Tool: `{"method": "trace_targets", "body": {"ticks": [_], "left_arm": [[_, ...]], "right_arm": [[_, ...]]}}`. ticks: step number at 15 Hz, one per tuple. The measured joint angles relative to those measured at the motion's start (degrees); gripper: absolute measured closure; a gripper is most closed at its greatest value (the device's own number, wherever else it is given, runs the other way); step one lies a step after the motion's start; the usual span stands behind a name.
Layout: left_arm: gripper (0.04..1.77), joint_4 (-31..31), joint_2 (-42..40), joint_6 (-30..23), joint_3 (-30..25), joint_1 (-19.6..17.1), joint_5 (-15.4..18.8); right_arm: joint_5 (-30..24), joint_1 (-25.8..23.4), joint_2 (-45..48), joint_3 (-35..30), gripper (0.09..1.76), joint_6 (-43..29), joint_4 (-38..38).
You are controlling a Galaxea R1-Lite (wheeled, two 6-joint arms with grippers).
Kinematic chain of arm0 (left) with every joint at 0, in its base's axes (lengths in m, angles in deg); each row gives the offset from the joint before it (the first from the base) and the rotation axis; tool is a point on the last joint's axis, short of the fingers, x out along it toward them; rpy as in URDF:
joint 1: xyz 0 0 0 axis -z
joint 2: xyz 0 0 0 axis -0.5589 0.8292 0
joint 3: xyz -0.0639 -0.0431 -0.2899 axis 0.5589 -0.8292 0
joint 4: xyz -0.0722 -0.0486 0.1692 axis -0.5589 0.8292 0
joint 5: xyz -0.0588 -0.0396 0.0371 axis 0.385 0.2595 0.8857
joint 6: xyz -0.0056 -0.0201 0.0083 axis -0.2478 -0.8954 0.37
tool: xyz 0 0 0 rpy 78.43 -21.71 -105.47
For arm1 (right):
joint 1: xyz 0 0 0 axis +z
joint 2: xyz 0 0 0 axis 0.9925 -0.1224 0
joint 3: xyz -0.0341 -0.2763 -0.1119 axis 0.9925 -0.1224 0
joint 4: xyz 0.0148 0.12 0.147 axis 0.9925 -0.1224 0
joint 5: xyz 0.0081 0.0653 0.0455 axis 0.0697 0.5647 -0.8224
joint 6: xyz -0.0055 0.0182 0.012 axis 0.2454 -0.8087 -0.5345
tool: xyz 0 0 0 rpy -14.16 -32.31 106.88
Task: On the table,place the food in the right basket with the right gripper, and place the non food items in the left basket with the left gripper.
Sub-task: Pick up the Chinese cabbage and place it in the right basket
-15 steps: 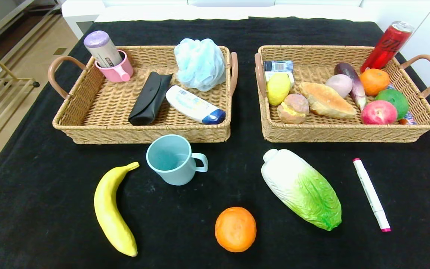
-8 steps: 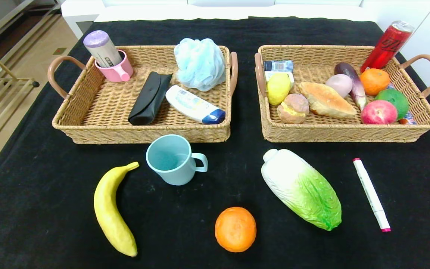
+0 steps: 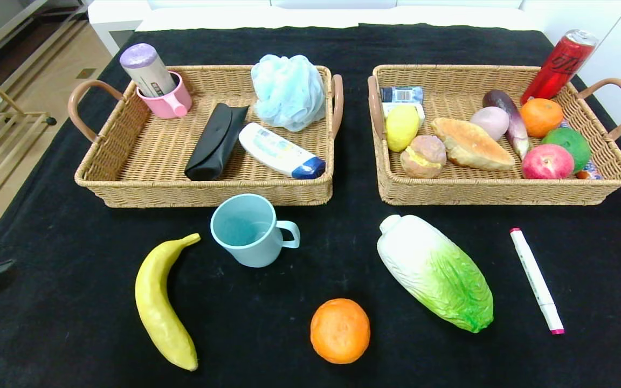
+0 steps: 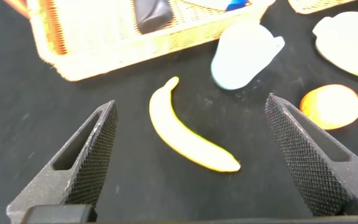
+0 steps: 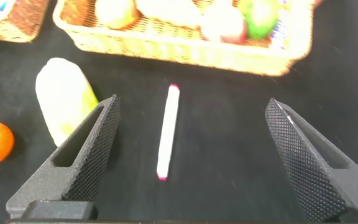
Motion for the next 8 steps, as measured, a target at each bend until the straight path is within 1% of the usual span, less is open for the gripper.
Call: {"method": "trace_targets", "body": {"ticks": [2,5,8], "left_arm": [[0.09,0.3,4.7,0.9,2.5,0.9,0.9],[0.09,1.4,10.3,1.5,6.1,5.9,1.1],[0.09,2.3,14.2,1.5,9.0,11.1,1.0]], "right_arm": [[0.1,2.5,-5.4,3.5,0.14,0.0,-0.7],[0.4,7.3,-12.2,7.9,0.14,0.0,-2.5],[0.6,11.7,-17.7,11.1,0.14,0.0,-3.0]]}}
